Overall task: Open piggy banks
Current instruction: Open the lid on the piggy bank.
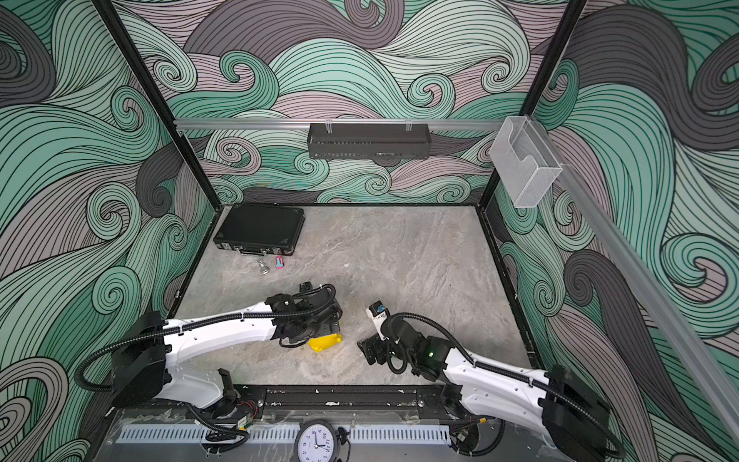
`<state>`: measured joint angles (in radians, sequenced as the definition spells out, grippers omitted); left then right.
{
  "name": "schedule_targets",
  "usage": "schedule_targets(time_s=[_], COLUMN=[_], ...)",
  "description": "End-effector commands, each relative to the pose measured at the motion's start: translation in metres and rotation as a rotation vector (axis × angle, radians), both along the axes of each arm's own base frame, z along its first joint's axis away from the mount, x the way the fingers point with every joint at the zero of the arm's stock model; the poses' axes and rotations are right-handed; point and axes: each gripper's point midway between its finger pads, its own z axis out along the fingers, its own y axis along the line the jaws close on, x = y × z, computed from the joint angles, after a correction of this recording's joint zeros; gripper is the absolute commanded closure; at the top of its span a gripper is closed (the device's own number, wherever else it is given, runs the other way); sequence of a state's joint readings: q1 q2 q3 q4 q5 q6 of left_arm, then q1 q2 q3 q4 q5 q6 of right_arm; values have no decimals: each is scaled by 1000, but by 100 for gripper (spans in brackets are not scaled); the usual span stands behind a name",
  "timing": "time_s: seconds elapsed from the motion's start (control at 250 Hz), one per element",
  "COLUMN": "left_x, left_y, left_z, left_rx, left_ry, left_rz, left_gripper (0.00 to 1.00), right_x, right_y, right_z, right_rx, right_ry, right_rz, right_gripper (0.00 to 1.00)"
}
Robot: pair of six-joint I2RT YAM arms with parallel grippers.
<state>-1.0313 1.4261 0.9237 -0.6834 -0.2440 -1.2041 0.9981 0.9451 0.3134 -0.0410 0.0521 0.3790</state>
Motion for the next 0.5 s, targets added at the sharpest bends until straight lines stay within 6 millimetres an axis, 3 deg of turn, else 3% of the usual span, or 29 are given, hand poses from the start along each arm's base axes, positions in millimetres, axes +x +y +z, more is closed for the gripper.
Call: schedule_targets(time_s=[0.0,0.26,0.384,0.496], left_x=[-7,-10,-9,-5], left_y=[18,32,38,38], left_z=[-16,-13,-12,-13], left_rx=[78,40,40,17], left_ry=[21,-24,-40,-42], left_rz=[-11,-49,-82,-96], left_gripper=[5,12,12,12], right_x=[6,13,16,18], right_y=[4,17,30,46], right_z=[8,21,30,37], right_rx=[12,49,127,199], right_ry=[-16,7,68,127], right_rz=[-7,25,66,116], right_gripper=[13,23,40,64])
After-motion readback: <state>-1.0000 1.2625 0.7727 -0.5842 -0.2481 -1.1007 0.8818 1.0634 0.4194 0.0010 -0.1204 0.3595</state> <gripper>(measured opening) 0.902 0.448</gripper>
